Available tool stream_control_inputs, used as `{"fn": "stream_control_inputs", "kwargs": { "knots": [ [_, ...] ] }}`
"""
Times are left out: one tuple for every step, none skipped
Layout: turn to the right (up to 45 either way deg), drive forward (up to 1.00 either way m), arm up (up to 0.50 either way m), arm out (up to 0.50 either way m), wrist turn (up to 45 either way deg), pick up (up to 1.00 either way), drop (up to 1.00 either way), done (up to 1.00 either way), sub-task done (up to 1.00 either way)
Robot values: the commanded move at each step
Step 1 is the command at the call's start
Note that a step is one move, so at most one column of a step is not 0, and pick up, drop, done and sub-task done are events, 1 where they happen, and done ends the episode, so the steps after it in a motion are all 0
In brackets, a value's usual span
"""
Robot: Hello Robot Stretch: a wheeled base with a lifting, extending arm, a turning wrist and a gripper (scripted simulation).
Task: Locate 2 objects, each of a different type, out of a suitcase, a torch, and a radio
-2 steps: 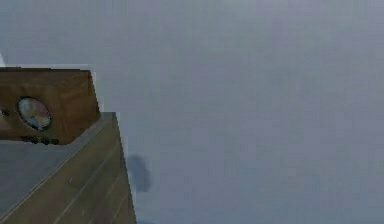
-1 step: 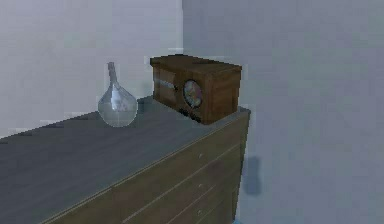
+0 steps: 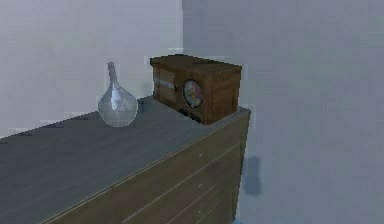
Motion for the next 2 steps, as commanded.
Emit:
{"fn": "stream_control_inputs", "kwargs": {
  "knots": [
    [45.0,0.0,0.0,0.0,0.0,0.0,0.0,0.0,0.0],
    [45.0,0.0,0.0,0.0,0.0,0.0,0.0,0.0,0.0]
  ]
}}
